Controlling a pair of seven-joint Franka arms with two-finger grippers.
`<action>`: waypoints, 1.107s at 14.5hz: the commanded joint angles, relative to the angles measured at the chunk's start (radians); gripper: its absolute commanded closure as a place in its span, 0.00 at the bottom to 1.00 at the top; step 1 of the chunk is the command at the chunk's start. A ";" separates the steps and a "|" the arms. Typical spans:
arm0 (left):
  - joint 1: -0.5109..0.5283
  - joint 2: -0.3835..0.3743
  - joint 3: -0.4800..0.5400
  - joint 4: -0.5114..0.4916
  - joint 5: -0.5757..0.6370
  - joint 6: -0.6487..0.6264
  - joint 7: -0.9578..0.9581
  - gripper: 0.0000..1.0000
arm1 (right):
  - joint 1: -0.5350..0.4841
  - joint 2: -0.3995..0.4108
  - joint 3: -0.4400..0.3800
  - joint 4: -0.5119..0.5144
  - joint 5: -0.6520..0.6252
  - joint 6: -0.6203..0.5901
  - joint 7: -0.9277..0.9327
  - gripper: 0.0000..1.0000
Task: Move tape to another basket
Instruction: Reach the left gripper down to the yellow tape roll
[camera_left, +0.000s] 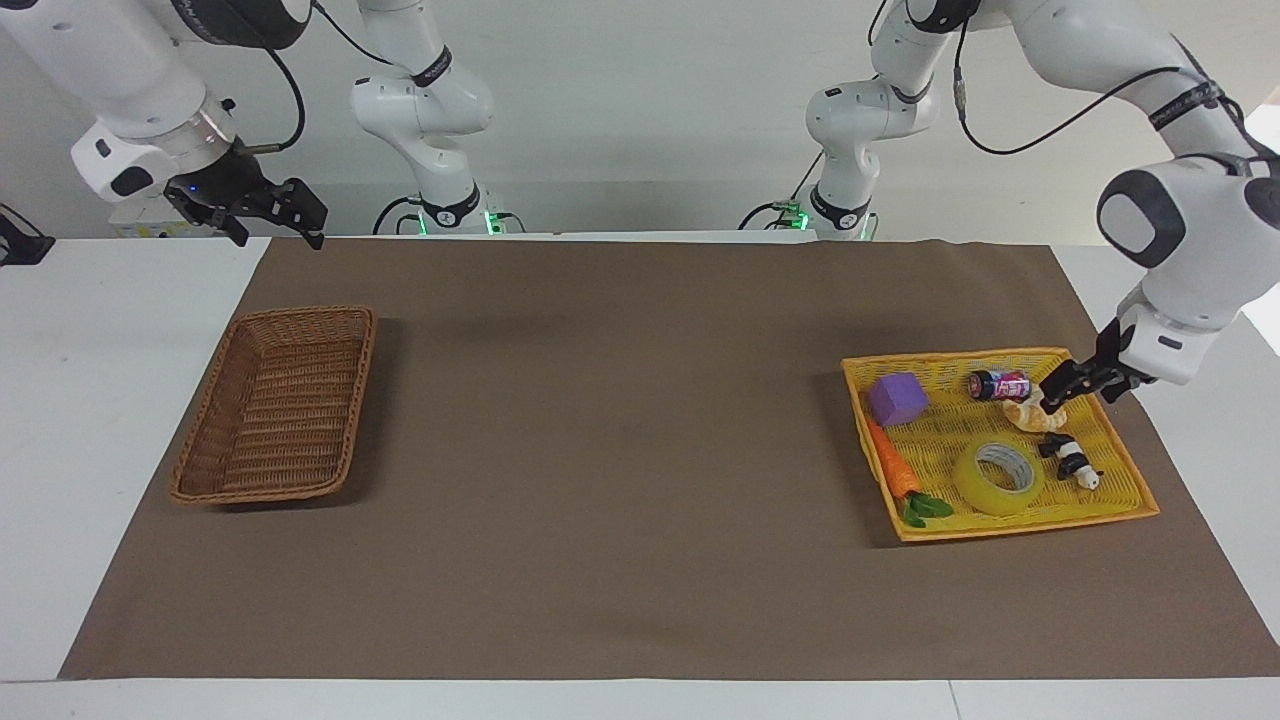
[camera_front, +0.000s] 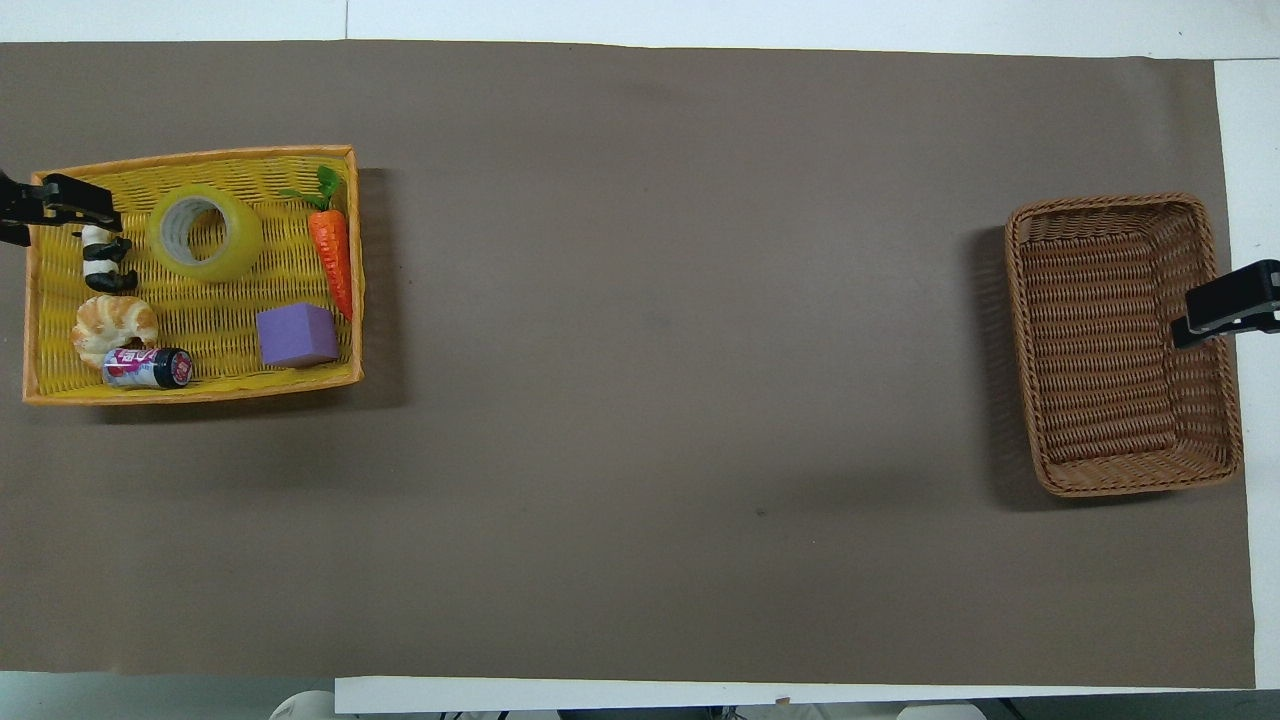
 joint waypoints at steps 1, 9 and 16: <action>-0.006 0.058 -0.003 -0.004 0.006 0.070 0.008 0.00 | 0.002 -0.021 -0.002 -0.025 -0.001 0.006 -0.019 0.01; -0.006 0.133 -0.003 -0.035 0.004 0.174 0.042 0.07 | 0.002 -0.022 -0.002 -0.025 -0.001 0.006 -0.019 0.01; 0.000 0.155 -0.003 -0.110 -0.040 0.256 0.037 0.61 | 0.002 -0.022 -0.002 -0.025 -0.001 0.006 -0.019 0.01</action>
